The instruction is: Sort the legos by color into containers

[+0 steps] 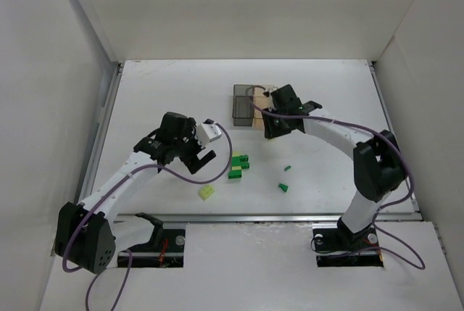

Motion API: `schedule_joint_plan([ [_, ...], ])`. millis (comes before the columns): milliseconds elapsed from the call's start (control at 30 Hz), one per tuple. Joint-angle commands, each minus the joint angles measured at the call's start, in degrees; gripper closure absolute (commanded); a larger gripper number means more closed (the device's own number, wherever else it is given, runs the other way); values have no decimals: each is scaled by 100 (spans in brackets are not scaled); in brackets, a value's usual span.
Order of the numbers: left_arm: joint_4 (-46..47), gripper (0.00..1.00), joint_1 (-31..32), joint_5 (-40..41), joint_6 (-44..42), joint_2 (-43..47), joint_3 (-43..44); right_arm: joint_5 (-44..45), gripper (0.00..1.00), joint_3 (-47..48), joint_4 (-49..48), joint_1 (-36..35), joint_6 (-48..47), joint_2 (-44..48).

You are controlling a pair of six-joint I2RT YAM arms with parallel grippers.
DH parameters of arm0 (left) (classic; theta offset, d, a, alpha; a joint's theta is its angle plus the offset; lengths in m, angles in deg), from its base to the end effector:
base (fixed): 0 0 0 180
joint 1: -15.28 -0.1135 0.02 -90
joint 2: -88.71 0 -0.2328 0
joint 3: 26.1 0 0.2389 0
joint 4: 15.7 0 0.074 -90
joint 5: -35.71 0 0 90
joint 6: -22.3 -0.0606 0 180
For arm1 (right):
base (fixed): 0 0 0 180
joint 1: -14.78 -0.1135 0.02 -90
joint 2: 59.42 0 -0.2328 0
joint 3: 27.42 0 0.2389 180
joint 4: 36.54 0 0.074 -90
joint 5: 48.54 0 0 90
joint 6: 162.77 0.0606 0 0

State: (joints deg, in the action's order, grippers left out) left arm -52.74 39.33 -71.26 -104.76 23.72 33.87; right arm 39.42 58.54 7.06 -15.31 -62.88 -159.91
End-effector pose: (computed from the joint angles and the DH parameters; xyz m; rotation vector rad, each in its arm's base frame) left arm 0.2280 -0.1211 0.2152 1.2842 1.8791 -0.2222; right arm 0.3145 0.1847 0.1682 -0.4716 2.5719 0.2990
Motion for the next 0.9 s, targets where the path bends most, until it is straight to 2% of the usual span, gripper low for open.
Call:
schedule_joint_plan([
  [0,-158,1,38,-253,-301,39,19,-87,100,741,-549,-59,126,671],
  [67,-210,1,38,-324,-355,39,80,308,100,1143,-778,-59,232,671],
  [133,-289,0,38,-481,-407,-22,159,729,100,1566,-753,-59,364,137],
  [200,-474,0,38,-631,-495,-22,378,968,100,2531,-107,12,469,-668],
  [300,-527,0,38,-685,-495,-22,458,1452,97,3682,617,73,523,-1366],
  [367,-527,0,38,-685,-574,-22,458,1452,95,3862,794,73,470,-1649],
  [600,-579,0,38,-737,-654,-22,458,1707,95,3810,558,187,540,-1527],
  [667,-580,0,38,-799,-654,-22,458,1655,91,3731,479,187,540,-1474],
  [700,-580,0,38,-851,-706,-22,458,1550,87,3730,478,187,540,-1474],
  [733,-650,0,38,-913,-706,-22,458,1497,69,3678,478,187,540,-1474],
  [800,-650,0,38,-974,-706,-22,458,1496,40,3678,548,240,540,-1526],
  [833,-650,0,38,-975,-706,-22,510,1409,20,3678,548,240,540,-1526],
  [867,-702,0,38,-975,-706,-75,511,1408,14,3625,548,240,540,-1526],
])
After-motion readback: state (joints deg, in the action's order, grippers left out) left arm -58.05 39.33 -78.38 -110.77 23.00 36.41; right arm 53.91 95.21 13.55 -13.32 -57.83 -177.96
